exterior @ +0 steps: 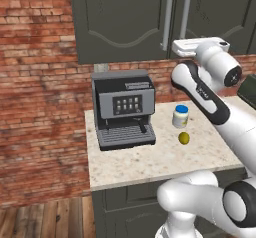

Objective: Pick the pan from the cabinet and place it on the stove. Then turn on the stove burner for the pan.

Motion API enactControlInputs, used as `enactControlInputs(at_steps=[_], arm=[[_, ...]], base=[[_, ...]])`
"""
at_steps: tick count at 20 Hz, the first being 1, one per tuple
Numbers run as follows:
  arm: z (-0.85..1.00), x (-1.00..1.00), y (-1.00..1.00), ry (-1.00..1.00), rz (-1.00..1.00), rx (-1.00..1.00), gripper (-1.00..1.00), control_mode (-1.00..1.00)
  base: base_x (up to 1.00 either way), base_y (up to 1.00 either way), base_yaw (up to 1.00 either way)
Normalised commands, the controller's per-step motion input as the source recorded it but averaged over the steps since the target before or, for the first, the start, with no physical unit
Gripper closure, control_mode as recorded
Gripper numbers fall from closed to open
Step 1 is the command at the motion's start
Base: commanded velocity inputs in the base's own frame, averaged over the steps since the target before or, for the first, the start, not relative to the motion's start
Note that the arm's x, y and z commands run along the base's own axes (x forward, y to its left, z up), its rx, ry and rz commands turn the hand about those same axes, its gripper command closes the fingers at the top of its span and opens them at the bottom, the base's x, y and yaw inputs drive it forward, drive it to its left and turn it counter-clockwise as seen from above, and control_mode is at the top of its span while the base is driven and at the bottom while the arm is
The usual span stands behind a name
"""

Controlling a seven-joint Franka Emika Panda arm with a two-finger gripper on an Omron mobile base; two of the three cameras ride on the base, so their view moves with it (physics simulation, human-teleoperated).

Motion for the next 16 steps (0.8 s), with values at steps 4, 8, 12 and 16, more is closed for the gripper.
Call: enactControlInputs(at_steps=[4,8,12,16], arm=[[0.0,0.5,-0.08,0.0,0.0,0.0,-1.0,-1.0],[0.0,0.37,0.0,0.0,0.02,0.0,-1.0,-1.0],[0.0,0.36,0.0,0.0,0.01,0.0,-1.0,-1.0],[0.0,0.36,0.0,0.0,0.01,0.0,-1.0,-1.0]], base=[[0.0,0.0,0.0],[0.0,0.0,0.0],[0.0,0.0,0.0],[0.0,0.0,0.0]])
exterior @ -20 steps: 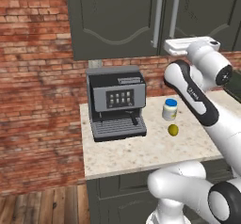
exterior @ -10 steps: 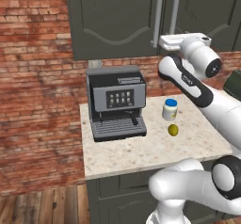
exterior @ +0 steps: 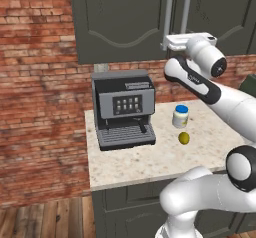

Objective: Pick the pan from the cabinet and place it on the stove. Then turn on the stove burner for the pan.

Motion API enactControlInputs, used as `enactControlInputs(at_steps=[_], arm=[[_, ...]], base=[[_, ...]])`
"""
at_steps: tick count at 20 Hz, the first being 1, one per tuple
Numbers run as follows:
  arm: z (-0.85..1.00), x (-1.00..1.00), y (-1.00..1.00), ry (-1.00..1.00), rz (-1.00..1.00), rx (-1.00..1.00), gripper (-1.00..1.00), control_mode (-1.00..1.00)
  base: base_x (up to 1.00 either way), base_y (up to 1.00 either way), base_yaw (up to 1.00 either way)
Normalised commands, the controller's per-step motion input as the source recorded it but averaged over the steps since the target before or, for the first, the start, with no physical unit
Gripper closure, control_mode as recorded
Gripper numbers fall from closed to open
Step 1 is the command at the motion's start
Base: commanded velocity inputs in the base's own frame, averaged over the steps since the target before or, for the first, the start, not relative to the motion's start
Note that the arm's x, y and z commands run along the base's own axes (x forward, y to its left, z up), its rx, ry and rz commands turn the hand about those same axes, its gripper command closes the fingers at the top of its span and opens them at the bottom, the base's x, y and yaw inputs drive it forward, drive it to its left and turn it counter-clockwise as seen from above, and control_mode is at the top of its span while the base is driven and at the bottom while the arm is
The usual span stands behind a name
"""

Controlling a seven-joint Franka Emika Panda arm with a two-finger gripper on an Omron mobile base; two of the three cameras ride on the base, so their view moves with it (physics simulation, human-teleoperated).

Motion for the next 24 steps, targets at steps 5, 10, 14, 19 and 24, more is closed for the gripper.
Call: enactControlInputs(at_steps=[5,10,14,19,24], arm=[[0.0,0.36,0.02,0.0,0.01,0.0,1.0,-1.0],[-0.01,0.32,0.05,0.0,0.01,0.0,1.0,-1.0],[-0.01,0.06,0.01,0.05,0.0,-0.03,1.0,-1.0],[-0.05,0.05,0.0,0.08,0.02,-0.02,1.0,-1.0],[0.03,-0.17,-0.34,0.01,0.01,-0.02,1.0,-1.0]], base=[[0.0,0.0,0.0],[0.0,0.0,0.0],[0.0,0.0,0.0],[0.0,0.0,0.0],[0.0,0.0,0.0]])
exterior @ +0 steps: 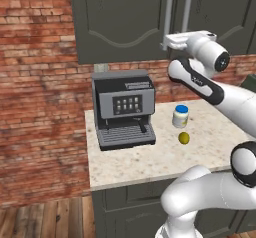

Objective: Pick the pan from the cabinet and place it on the stove. Then turn on the stove burner for the pan.

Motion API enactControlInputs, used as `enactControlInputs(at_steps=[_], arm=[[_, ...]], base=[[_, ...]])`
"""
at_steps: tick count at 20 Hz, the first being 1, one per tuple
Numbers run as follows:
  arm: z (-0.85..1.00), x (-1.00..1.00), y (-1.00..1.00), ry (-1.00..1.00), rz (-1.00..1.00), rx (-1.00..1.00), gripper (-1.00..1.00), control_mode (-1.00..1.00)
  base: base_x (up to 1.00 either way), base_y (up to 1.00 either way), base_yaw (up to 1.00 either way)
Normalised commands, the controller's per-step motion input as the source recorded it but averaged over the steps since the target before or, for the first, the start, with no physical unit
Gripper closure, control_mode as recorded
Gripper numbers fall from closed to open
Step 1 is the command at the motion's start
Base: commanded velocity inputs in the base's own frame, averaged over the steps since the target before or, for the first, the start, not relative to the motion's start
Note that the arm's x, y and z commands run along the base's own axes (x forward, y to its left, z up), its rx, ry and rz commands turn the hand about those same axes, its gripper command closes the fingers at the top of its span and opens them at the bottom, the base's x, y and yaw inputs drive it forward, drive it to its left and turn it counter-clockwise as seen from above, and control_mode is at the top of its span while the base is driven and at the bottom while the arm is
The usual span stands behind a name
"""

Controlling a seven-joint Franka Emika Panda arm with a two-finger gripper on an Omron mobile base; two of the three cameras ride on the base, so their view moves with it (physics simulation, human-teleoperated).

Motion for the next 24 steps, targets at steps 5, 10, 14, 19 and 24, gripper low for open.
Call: enactControlInputs(at_steps=[5,10,14,19,24], arm=[[0.12,-0.44,-0.5,0.0,0.01,-0.05,1.0,-1.0],[0.14,-0.55,-0.57,0.03,0.0,-0.06,1.0,-1.0],[0.04,-0.61,-0.69,0.07,0.0,-0.08,1.0,-1.0],[0.01,-0.59,-0.76,0.09,0.0,-0.09,1.0,-1.0],[0.0,-0.49,-0.74,0.12,0.0,-0.08,1.0,-1.0]], base=[[0.0,0.0,0.0],[0.0,0.0,0.0],[0.0,0.0,0.0],[0.0,0.0,0.0],[0.0,0.0,0.0]])
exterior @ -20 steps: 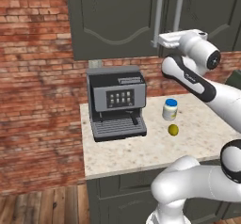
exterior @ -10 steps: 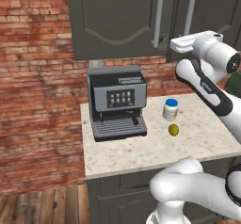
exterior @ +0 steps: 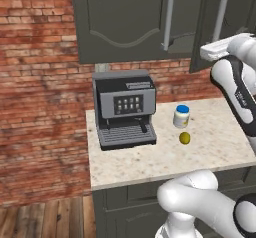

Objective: Pick the pan from the cabinet and place it on the stove. Then turn on the stove burner for the pan.

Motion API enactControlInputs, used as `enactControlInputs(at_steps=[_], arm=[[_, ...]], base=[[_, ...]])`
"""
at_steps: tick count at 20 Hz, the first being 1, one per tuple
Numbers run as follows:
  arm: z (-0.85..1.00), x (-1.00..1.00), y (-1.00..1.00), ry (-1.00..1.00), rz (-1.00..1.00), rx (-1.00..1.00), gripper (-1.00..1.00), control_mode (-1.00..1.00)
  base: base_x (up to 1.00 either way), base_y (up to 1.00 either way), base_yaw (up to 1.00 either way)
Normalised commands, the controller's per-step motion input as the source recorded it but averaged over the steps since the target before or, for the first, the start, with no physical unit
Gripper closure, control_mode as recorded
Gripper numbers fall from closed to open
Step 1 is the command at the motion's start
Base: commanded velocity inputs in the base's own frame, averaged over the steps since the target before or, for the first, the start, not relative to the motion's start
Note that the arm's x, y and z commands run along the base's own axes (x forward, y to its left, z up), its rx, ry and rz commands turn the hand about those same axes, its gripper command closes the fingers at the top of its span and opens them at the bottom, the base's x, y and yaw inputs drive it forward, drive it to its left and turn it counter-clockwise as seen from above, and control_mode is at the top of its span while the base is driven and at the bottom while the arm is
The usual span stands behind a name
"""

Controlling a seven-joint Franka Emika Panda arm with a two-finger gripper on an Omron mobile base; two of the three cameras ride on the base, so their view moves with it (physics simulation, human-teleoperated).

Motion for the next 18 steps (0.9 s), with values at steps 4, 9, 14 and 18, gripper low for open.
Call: enactControlInputs(at_steps=[4,9,14,18], arm=[[0.0,-0.39,-0.58,0.13,0.0,-0.05,1.0,-1.0],[-0.07,-0.45,-0.64,0.09,0.0,-0.01,-1.0,-1.0],[-0.24,-0.45,-0.32,0.03,0.0,0.0,-1.0,-1.0],[-0.13,-0.53,-0.07,-0.01,0.0,0.0,-1.0,-1.0]], base=[[0.0,0.0,0.0],[0.0,0.0,0.0],[0.0,0.0,0.0],[0.0,0.0,0.0]])
